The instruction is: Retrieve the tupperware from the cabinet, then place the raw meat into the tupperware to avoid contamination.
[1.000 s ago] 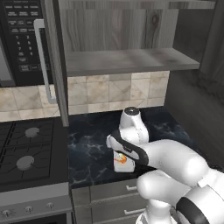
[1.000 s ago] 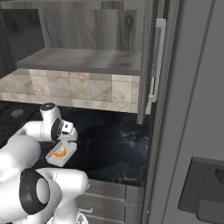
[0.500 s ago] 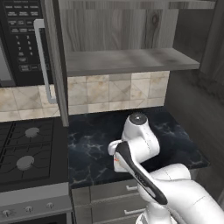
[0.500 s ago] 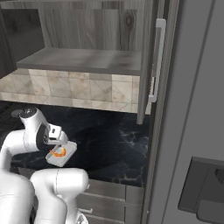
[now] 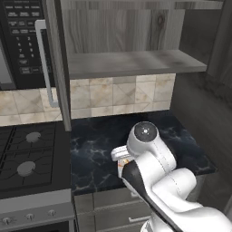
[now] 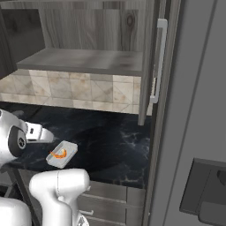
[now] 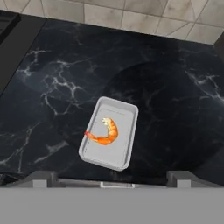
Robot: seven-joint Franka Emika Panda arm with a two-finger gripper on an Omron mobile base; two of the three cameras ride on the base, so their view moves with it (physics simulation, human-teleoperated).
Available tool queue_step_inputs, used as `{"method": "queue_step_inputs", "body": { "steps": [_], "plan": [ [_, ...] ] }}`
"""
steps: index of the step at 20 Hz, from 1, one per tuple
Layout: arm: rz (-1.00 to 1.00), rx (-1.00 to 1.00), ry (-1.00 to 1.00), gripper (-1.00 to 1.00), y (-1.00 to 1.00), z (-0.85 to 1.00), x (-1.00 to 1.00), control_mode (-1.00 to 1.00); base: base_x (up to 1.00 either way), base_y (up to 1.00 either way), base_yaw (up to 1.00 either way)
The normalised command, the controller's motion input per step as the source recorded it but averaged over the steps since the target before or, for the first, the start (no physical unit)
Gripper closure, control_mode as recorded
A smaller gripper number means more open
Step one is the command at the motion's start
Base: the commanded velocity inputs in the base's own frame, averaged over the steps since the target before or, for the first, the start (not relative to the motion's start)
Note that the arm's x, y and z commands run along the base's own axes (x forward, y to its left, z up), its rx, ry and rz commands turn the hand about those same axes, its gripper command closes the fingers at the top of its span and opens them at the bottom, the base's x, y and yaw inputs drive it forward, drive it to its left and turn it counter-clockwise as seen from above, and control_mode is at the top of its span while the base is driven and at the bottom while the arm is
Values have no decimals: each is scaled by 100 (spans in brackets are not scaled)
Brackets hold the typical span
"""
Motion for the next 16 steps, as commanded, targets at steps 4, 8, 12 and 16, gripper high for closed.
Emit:
{"method": "queue_step_inputs", "body": {
  "steps": [4, 8, 12, 16],
  "plan": [
    [-3, 0, -14, -100, 0, 43, -14, -100, 0, 0, 0],
    [-2, -4, -20, -100, -2, 18, -25, -100, 0, 0, 0],
    [0, 0, -3, -100, 0, 1, -5, -100, 0, 0, 0],
    [1, 2, -19, -100, 0, 18, -39, -100, 0, 0, 0]
  ]
}}
